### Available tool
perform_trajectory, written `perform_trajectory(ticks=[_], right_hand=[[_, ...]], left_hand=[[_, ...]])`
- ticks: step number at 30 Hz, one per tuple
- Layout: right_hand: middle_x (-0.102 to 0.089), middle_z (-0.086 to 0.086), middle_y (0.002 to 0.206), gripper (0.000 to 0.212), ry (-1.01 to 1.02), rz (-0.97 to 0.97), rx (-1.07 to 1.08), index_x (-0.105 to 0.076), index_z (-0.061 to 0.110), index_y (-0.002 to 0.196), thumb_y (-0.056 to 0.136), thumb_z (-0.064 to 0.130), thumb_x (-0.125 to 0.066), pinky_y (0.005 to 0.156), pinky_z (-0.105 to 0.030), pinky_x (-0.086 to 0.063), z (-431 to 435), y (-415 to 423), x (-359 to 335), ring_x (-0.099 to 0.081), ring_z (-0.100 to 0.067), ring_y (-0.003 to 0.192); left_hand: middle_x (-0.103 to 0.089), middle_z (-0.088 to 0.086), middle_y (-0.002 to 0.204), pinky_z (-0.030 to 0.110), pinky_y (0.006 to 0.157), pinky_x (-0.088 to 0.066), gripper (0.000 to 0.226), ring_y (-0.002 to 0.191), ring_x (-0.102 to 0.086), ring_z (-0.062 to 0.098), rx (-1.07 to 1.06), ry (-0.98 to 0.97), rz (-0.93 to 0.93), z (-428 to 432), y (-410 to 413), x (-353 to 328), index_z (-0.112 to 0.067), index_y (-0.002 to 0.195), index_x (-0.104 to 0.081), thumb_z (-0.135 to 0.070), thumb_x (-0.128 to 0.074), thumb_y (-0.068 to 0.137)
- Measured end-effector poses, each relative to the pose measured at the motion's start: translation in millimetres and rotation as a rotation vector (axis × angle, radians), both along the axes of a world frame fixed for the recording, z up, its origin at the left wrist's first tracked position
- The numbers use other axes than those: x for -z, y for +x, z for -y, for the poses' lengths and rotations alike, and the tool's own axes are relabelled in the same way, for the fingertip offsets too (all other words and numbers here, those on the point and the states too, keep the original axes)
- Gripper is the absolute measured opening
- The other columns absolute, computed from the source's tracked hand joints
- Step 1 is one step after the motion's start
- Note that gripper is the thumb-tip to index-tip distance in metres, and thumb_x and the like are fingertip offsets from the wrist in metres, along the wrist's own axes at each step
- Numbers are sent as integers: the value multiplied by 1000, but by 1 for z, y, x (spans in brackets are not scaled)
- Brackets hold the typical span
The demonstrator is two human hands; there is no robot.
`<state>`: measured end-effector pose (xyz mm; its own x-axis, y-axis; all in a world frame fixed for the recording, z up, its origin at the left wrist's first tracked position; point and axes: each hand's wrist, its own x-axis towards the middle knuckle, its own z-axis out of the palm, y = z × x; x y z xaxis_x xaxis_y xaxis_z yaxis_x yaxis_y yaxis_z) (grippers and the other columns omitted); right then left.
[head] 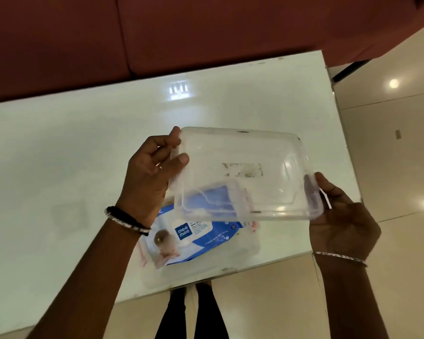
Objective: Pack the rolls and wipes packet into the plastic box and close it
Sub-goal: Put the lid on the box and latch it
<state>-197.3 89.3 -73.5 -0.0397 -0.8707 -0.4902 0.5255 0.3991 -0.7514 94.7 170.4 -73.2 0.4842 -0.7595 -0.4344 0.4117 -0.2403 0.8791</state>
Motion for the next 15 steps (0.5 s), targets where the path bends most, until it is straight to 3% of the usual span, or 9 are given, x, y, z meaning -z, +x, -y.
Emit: perform_trajectory(ticks=[2,4,6,8,13,15], right_hand=[[-73,-19,106,33,-1,-124,-65,-77,8,78,91,0,-47,102,-40,-50,-10,8,1,-62,-37,118],[-75,-7,102,25,-7,-244,-160,-75,7,98,91,-4,-54,92,-29,-55,-20,18,3,-69,-25,106],[-71,-9,112,28,-18,-321,-220,-67,0,113,87,-7,-61,95,-32,-55,-32,24,6,-68,-26,110],[-69,-9,122,37,-49,-433,-268,-64,4,120,84,-4,-68,100,-36,-52,-44,29,6,-66,-25,115],[-70,1,123,42,-162,-596,-388,-67,21,122,85,-1,-68,98,-25,-52,-71,40,6,-65,-13,117],[-70,5,123,41,-189,-697,-453,-66,24,122,88,3,-68,99,-23,-51,-81,46,8,-64,-11,118]], left_hand=[[-61,-3,134,23,91,-52,33,127,-54,16,13,-31,9,-28,8,-7,-22,106,-62,-5,-71,80],[-60,2,135,24,92,-51,46,127,-54,20,38,-30,19,-52,11,-15,-20,117,-59,-10,-74,75],[-61,4,133,23,91,-52,57,125,-56,19,80,-23,48,-73,9,-22,-21,126,-54,-10,-76,74],[-60,3,135,22,91,-51,64,125,-56,14,103,-8,91,-94,6,-25,-27,131,-50,-9,-75,75],[-54,-2,141,28,97,-51,57,128,-54,16,32,137,333,-137,-7,-21,-29,138,-42,-17,-66,87],[-54,-3,141,20,97,-49,52,129,-52,10,-4,221,531,-149,-15,-16,-22,139,-42,-17,-61,90]])
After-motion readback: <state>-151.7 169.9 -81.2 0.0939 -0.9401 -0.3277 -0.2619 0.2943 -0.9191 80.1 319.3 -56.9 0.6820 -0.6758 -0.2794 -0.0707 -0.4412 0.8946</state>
